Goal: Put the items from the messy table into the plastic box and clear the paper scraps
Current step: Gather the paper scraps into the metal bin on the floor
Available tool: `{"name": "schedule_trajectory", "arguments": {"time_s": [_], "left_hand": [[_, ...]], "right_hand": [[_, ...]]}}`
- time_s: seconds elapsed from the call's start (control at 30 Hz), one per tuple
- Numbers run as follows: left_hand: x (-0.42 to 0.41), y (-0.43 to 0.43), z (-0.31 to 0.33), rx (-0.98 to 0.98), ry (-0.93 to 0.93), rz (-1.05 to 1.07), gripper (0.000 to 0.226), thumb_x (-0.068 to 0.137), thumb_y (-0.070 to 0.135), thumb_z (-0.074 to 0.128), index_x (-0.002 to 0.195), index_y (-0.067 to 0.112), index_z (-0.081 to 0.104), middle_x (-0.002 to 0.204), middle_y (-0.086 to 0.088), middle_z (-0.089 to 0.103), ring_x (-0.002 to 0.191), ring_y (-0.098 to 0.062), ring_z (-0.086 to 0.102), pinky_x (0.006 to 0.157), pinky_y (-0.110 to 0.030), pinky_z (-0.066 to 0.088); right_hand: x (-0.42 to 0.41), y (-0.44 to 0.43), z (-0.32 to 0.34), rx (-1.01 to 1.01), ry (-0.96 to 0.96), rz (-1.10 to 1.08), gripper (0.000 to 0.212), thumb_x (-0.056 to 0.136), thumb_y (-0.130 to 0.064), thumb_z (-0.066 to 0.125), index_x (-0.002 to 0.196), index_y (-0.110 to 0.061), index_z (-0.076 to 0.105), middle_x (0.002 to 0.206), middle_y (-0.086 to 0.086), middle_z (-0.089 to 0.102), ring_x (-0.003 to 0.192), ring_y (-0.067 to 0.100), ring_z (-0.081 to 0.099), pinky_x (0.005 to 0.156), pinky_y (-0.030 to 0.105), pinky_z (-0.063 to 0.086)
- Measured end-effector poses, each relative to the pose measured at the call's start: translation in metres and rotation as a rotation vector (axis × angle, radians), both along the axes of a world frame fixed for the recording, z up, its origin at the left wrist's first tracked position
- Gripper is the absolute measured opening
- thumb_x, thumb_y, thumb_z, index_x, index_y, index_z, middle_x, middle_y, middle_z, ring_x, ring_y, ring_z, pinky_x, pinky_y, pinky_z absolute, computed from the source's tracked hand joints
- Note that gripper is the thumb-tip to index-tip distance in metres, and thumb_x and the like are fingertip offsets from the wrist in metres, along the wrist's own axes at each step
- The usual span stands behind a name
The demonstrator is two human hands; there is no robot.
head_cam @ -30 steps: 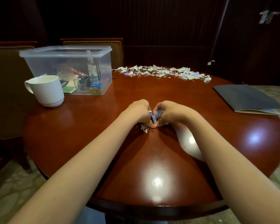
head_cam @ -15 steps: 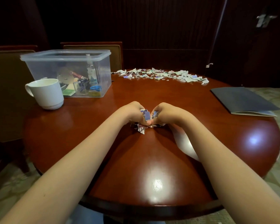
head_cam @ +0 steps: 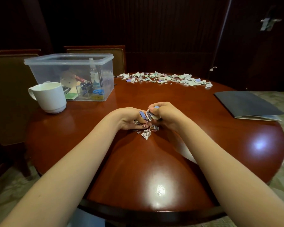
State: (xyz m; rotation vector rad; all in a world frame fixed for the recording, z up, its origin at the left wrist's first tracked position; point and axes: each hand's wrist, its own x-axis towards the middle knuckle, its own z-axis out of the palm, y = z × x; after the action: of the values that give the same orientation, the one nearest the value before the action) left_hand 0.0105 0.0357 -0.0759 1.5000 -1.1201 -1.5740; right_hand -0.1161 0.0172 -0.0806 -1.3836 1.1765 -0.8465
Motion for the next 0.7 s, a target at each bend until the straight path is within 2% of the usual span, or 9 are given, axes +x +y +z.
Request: {"name": "schedule_trajectory", "arguments": {"time_s": [0.13, 0.27, 0.4, 0.47, 0.5, 0.57, 0.63, 0.67, 0.7], "left_hand": [[-0.002, 0.004, 0.004, 0.027, 0.09, 0.103, 0.044, 0.087, -0.019, 0.015, 0.107, -0.001, 0.049, 0.093, -0.018, 0.053, 0.087, -0.028, 0.057, 0.091, -0.042, 0.044], [-0.005, 0.007, 0.004, 0.044, 0.286, 0.171, 0.047, 0.068, -0.018, 0.011, 0.095, -0.008, 0.049, 0.087, -0.019, 0.052, 0.098, -0.034, 0.052, 0.102, -0.046, 0.038], [-0.006, 0.01, 0.006, 0.035, 0.478, 0.156, 0.051, 0.051, -0.007, 0.021, 0.093, -0.004, 0.05, 0.09, -0.019, 0.052, 0.087, -0.034, 0.055, 0.093, -0.045, 0.043], [-0.007, 0.012, 0.005, 0.018, 0.513, 0.162, 0.05, 0.057, -0.007, 0.023, 0.098, 0.0, 0.05, 0.091, -0.018, 0.052, 0.087, -0.032, 0.056, 0.087, -0.044, 0.046], [-0.007, 0.012, 0.004, 0.018, 0.53, 0.17, 0.045, 0.065, -0.008, 0.024, 0.101, 0.001, 0.049, 0.092, -0.019, 0.053, 0.088, -0.032, 0.056, 0.083, -0.044, 0.048], [-0.005, 0.013, 0.003, 0.041, 0.571, 0.191, 0.028, 0.082, -0.005, 0.028, 0.101, -0.001, 0.049, 0.093, -0.02, 0.054, 0.088, -0.03, 0.058, 0.081, -0.044, 0.049], [-0.005, 0.012, 0.002, 0.065, 0.569, 0.196, 0.012, 0.091, -0.002, 0.039, 0.094, -0.002, 0.051, 0.091, -0.02, 0.054, 0.086, -0.028, 0.059, 0.087, -0.041, 0.049], [-0.005, 0.012, 0.002, 0.07, 0.544, 0.198, 0.009, 0.093, -0.001, 0.044, 0.09, -0.001, 0.052, 0.092, -0.019, 0.054, 0.087, -0.026, 0.059, 0.089, -0.039, 0.048], [-0.006, 0.011, 0.002, 0.074, 0.516, 0.198, 0.01, 0.094, 0.0, 0.046, 0.088, -0.001, 0.053, 0.093, -0.019, 0.054, 0.09, -0.026, 0.06, 0.09, -0.037, 0.047]], "right_hand": [[0.018, 0.001, -0.003, -0.093, 0.041, -0.06, 0.031, 0.097, -0.005, 0.041, 0.071, -0.018, 0.048, 0.079, 0.003, 0.053, 0.085, 0.021, 0.052, 0.065, 0.029, 0.044], [0.03, 0.003, -0.005, -0.166, 0.165, -0.117, 0.024, 0.096, -0.012, 0.039, 0.078, -0.025, 0.048, 0.103, 0.004, 0.055, 0.098, 0.021, 0.054, 0.085, 0.036, 0.046], [0.034, 0.006, -0.004, -0.148, 0.185, -0.121, 0.025, 0.094, -0.009, 0.038, 0.08, -0.017, 0.058, 0.102, 0.006, 0.059, 0.095, 0.02, 0.053, 0.082, 0.033, 0.043], [0.035, 0.007, 0.004, -0.092, 0.144, -0.099, 0.026, 0.094, -0.009, 0.039, 0.092, -0.008, 0.065, 0.111, 0.013, 0.062, 0.092, 0.023, 0.056, 0.08, 0.035, 0.046], [0.035, 0.007, 0.01, -0.05, 0.146, -0.088, 0.028, 0.096, -0.01, 0.04, 0.109, -0.003, 0.064, 0.122, 0.017, 0.059, 0.096, 0.024, 0.058, 0.083, 0.036, 0.048], [0.031, 0.007, 0.018, 0.031, 0.131, -0.1, 0.033, 0.098, -0.013, 0.04, 0.125, -0.001, 0.056, 0.133, 0.017, 0.053, 0.113, 0.027, 0.055, 0.1, 0.041, 0.044], [0.024, 0.008, 0.022, 0.058, 0.014, -0.085, 0.035, 0.097, -0.006, 0.038, 0.13, 0.001, 0.05, 0.135, 0.019, 0.051, 0.103, 0.024, 0.058, 0.105, 0.039, 0.041], [0.02, 0.011, 0.024, 0.059, -0.047, -0.069, 0.038, 0.097, -0.001, 0.036, 0.133, 0.002, 0.047, 0.136, 0.02, 0.049, 0.092, 0.02, 0.059, 0.104, 0.036, 0.042], [0.017, 0.013, 0.023, 0.049, -0.08, -0.061, 0.041, 0.096, 0.004, 0.033, 0.135, 0.001, 0.044, 0.137, 0.02, 0.049, 0.091, 0.018, 0.059, 0.102, 0.034, 0.044]]}}
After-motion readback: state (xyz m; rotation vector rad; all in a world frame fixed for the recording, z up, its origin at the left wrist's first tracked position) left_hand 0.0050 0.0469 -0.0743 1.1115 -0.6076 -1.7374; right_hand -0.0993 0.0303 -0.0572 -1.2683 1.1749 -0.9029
